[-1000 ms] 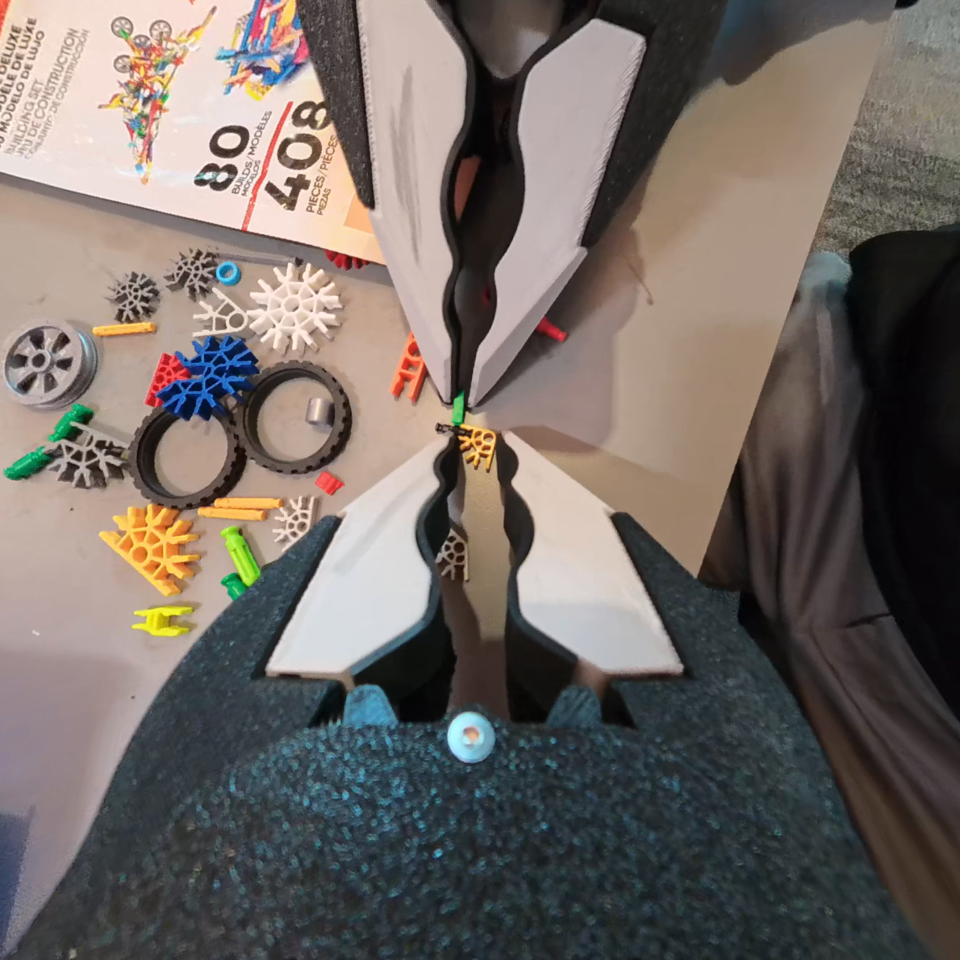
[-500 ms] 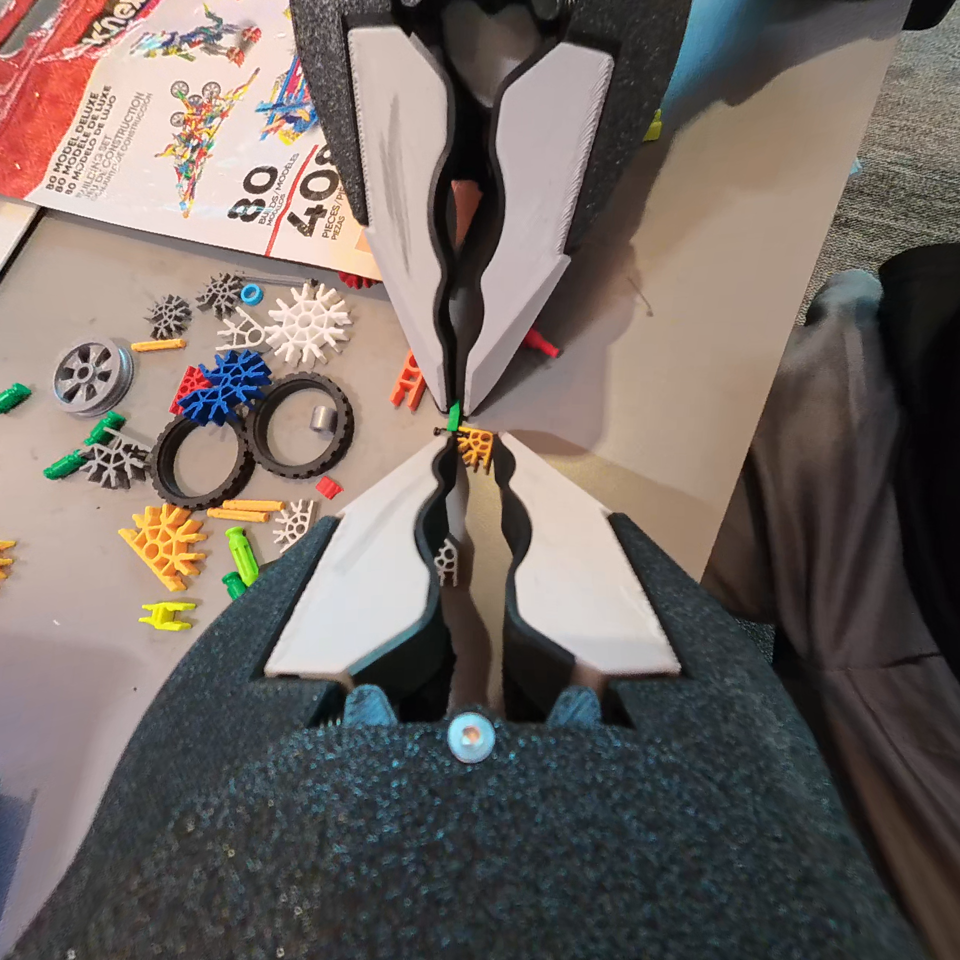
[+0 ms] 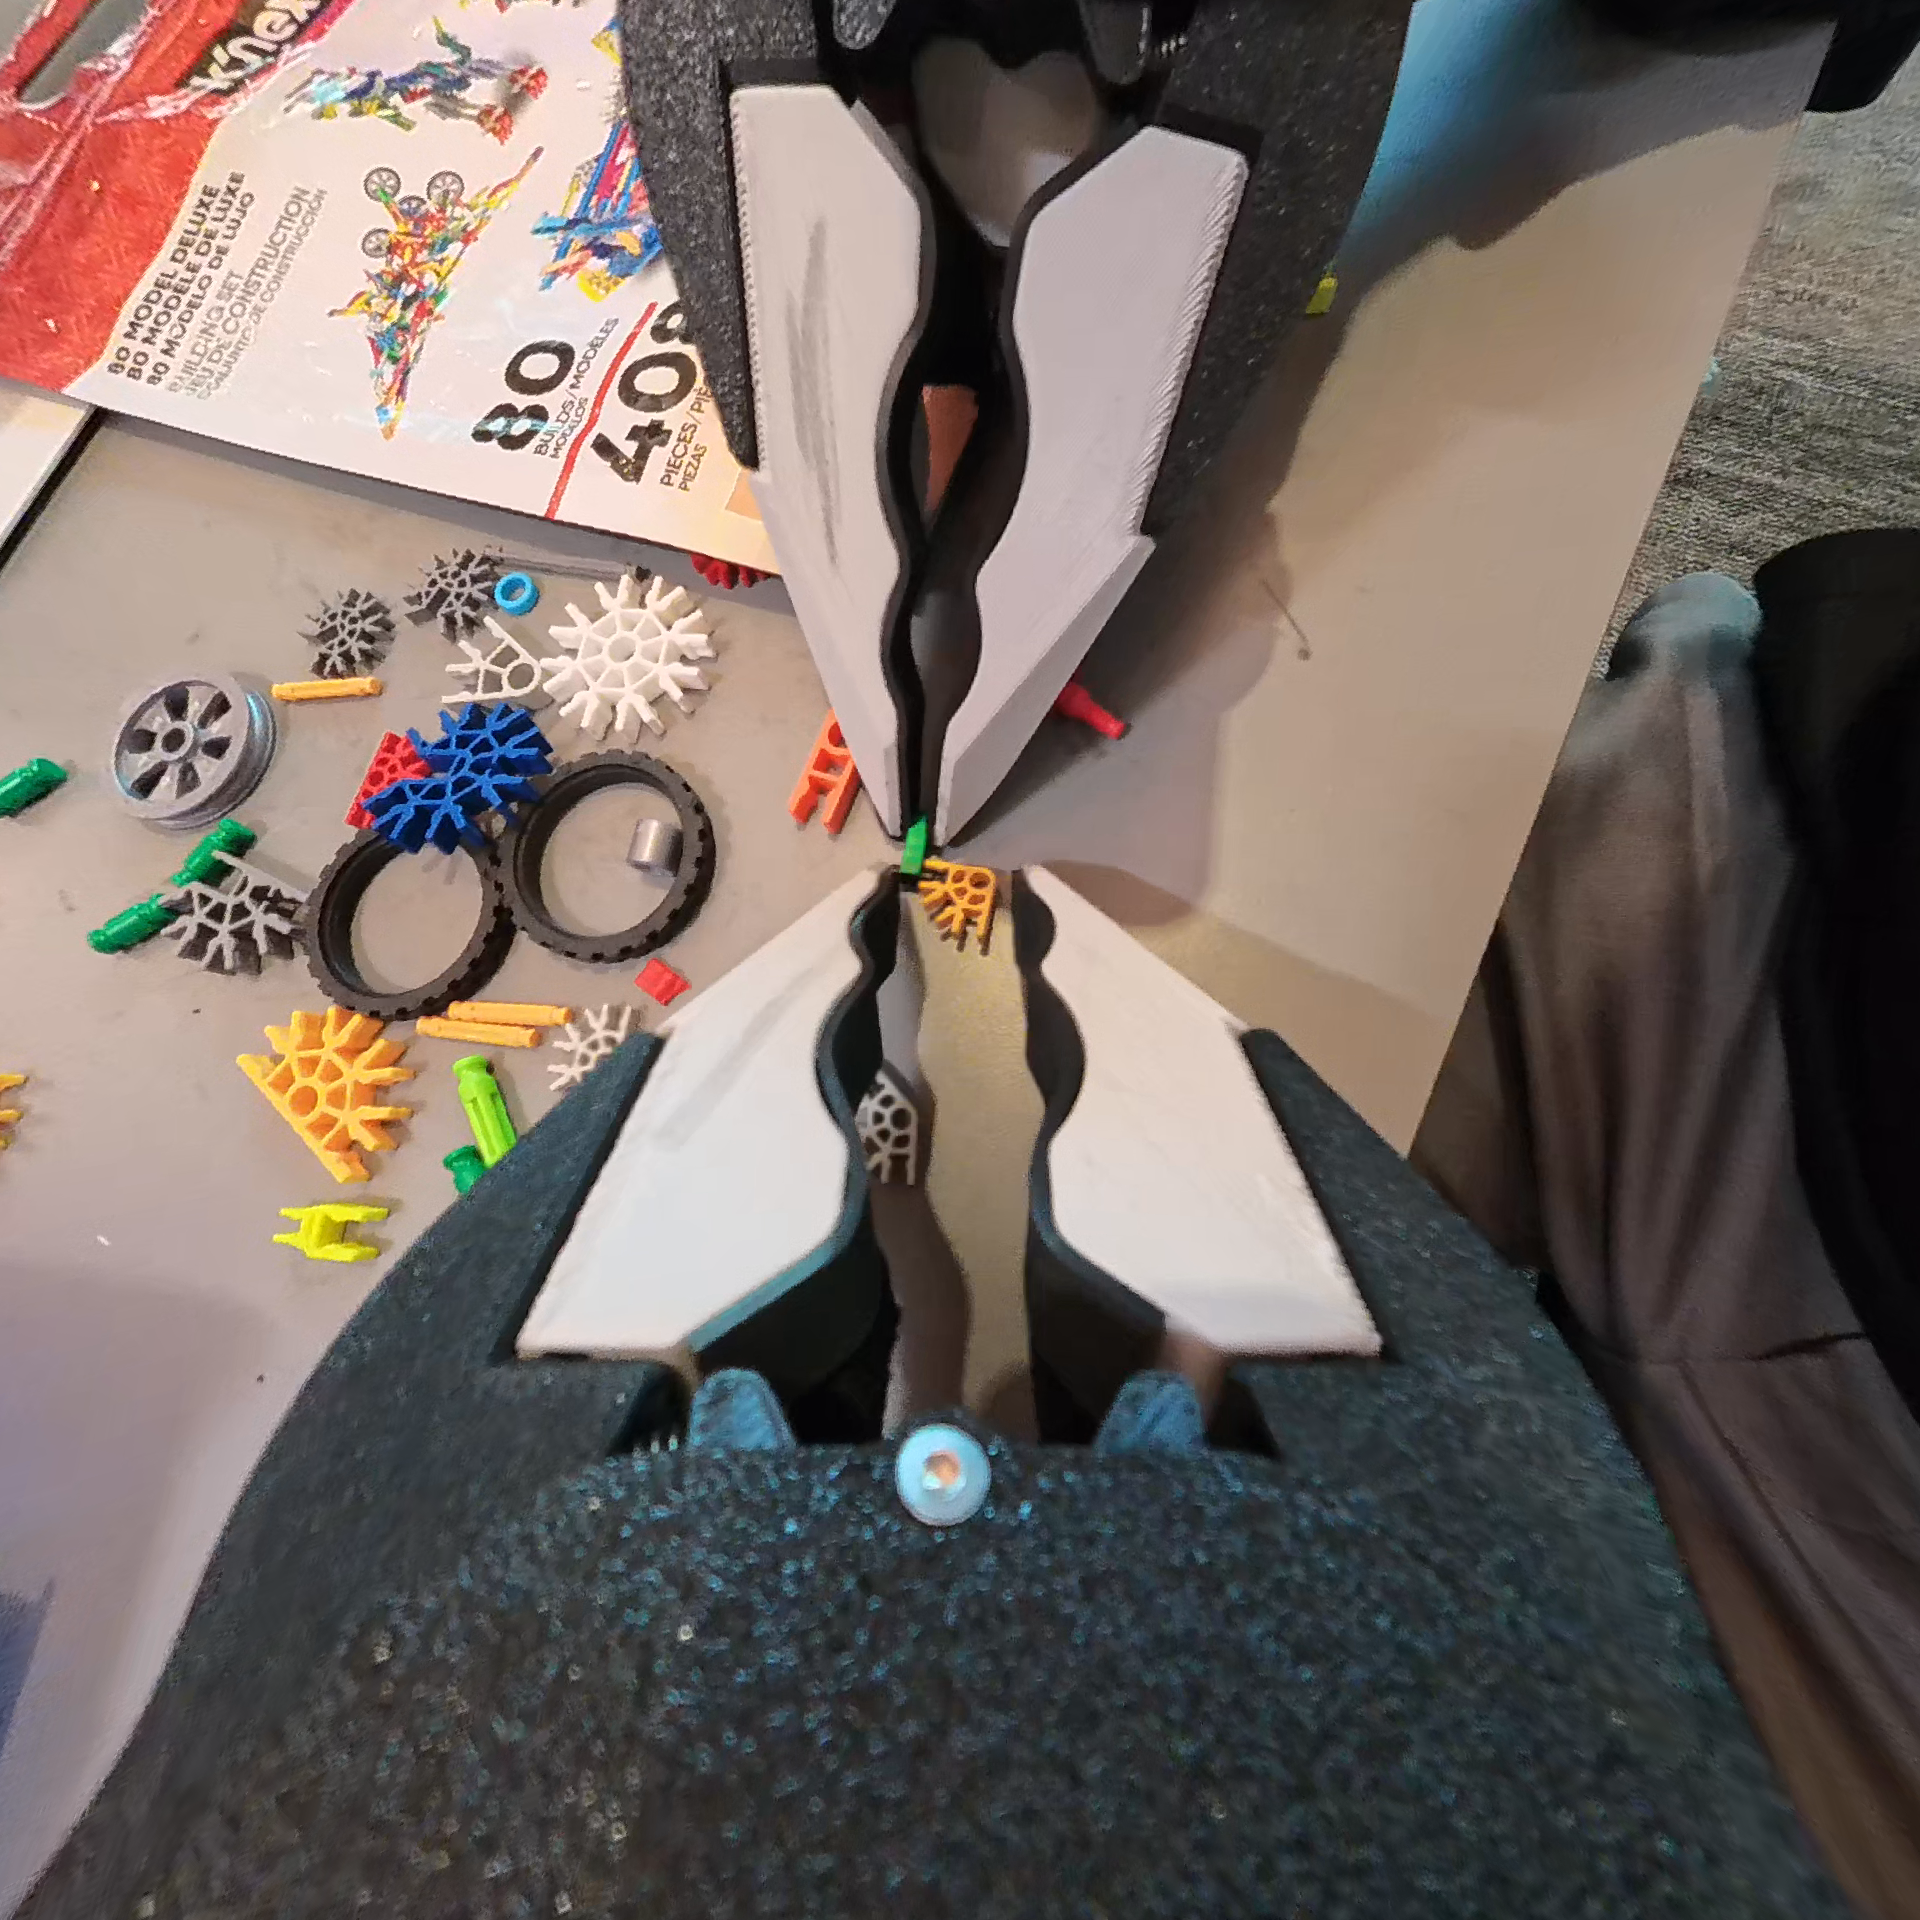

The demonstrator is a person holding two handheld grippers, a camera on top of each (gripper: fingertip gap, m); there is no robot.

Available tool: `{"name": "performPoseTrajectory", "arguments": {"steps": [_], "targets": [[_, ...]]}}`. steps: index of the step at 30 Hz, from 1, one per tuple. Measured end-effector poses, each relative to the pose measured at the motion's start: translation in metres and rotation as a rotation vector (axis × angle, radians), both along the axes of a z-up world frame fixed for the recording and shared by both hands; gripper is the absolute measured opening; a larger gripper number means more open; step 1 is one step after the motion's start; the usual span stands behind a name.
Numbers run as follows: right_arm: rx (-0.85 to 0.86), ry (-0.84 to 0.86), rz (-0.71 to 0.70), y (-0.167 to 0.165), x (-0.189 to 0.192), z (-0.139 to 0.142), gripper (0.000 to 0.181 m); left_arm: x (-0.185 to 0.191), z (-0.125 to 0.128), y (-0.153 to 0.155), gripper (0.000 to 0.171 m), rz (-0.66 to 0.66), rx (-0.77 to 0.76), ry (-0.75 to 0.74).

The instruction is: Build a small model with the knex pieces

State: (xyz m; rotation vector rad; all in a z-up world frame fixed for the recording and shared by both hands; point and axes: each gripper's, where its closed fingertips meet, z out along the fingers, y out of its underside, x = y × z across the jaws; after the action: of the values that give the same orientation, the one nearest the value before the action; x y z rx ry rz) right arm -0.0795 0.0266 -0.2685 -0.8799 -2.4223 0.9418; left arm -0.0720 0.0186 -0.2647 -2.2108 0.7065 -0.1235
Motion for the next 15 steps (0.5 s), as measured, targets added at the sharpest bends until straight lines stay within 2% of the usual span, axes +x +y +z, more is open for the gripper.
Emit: {"name": "performPoseTrajectory", "arguments": {"steps": [3, 15], "targets": [[-0.002, -0.001, 0.000, 0.0000, 0.0000, 0.0000, 0.001, -0.0049, 0.0012, -0.0020, 0.025, 0.013, -0.009, -0.024], [-0.007, -0.004, 0.001, 0.0000, 0.0001, 0.0001, 0.001, -0.0022, -0.0040, -0.0019, 0.017, -0.063, -0.096, -0.079]]}}
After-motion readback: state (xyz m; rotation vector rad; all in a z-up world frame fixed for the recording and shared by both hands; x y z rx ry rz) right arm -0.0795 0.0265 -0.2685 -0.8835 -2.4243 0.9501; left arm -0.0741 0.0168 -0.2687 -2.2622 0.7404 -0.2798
